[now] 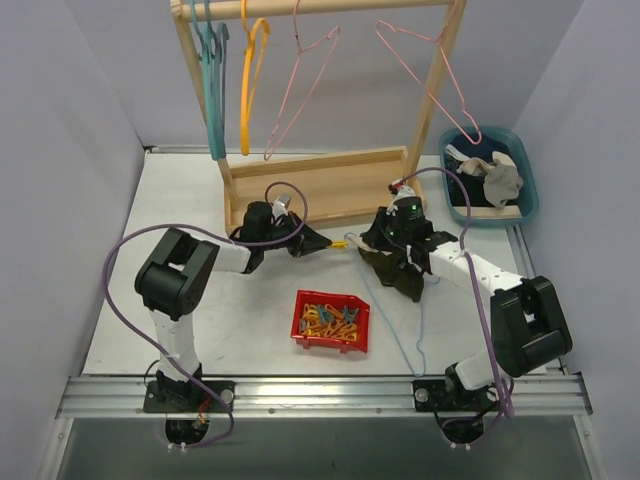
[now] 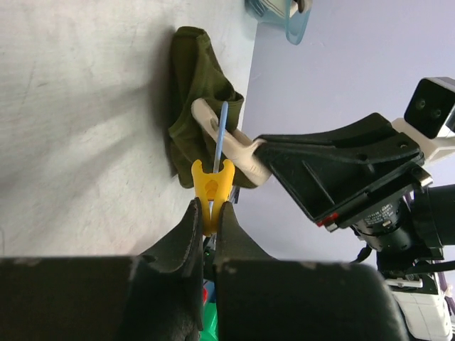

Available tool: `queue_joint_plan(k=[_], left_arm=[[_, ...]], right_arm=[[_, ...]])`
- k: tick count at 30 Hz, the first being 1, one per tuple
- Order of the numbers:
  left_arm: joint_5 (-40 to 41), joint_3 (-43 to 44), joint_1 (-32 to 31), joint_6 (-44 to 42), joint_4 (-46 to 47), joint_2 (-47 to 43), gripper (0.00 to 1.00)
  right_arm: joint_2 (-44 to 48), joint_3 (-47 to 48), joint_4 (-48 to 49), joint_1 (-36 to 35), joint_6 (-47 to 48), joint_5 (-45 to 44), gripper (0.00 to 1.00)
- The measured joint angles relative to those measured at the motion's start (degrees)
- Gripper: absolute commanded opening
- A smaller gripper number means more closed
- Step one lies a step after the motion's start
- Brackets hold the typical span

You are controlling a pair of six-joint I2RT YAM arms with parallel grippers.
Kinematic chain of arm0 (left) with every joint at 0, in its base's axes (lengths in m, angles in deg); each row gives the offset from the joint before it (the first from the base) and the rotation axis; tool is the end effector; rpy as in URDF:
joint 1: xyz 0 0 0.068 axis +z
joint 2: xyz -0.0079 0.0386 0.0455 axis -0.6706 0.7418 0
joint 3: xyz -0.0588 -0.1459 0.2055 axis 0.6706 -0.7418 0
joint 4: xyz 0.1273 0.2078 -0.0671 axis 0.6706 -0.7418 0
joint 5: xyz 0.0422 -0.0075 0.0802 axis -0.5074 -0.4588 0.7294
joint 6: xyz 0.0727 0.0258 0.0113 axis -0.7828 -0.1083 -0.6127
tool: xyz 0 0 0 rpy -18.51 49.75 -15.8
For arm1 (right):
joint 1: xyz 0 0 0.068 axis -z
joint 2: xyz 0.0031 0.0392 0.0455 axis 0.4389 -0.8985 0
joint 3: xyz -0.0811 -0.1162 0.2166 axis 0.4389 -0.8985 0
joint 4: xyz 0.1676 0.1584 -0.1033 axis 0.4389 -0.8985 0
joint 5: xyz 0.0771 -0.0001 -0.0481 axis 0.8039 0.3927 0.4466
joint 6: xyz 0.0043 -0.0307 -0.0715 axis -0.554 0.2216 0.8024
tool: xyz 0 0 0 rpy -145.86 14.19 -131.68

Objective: Remove the underwear clipped to the hanger

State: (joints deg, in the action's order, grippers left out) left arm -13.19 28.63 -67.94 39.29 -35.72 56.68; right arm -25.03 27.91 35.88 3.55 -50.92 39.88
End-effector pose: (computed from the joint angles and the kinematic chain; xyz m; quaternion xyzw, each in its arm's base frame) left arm 0.3471 -0.2151 0.1313 -0.1600 0.7811 -0.5922 0.1166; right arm 0.3178 0.1483 0.2120 -0.0331 0.8379 0.3138 0.4454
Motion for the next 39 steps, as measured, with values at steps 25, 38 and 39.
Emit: queue_joint_plan(k=[25,38,39], left_arm=[[6.01,-1.77,-14.43,-32.92,-51.67,-34.45,0.03],[16.09,-9.01,-20.02,-34.99,-60.28,-39.01,0.94],[16.68,-8.83,-20.48,-34.51,-60.24,-39.19,0.94]], right_arm=[[6.8,-3.43,-4.11,0.02,0.44,-8.79,0.0],[7.02,-2.14,-8.92,0.02,1.51,-9.31,0.0],[7.76,-2.16,-9.31,0.02,1.49,-8.68,0.0]])
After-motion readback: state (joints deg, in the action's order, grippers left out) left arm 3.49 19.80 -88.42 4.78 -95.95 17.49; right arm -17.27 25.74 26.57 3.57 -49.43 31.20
